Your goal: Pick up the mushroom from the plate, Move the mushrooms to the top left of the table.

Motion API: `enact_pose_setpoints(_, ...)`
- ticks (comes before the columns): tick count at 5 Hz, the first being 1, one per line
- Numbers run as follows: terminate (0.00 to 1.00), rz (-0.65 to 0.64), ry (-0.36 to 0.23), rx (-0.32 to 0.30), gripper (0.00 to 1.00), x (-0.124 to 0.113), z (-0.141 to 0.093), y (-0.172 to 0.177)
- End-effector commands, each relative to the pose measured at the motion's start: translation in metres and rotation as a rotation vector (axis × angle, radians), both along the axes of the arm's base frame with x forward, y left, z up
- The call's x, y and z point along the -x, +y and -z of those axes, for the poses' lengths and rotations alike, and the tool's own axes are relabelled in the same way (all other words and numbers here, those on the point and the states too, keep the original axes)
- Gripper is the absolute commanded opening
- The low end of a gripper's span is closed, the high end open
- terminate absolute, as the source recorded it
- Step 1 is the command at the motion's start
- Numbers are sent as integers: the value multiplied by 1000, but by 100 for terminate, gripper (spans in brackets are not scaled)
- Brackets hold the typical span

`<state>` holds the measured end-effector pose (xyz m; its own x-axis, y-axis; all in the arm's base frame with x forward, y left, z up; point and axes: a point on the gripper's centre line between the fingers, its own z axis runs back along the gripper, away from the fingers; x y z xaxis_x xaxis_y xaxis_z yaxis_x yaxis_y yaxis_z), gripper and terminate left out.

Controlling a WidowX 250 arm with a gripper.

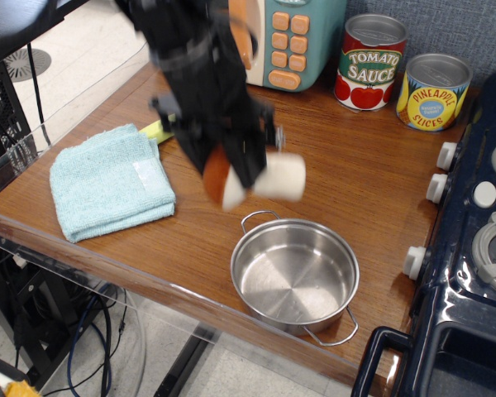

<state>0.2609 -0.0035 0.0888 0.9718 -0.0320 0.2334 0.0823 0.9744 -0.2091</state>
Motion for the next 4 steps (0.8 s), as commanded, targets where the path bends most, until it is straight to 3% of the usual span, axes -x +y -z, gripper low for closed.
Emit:
enact_pose_setpoints(1,0,153,28,-57,0,15,31,-21)
enact_pose_setpoints(3,0,183,53,-66,0,11,44,-30)
enact_pose_setpoints(4,0,183,53,-80,100,10,44,-31)
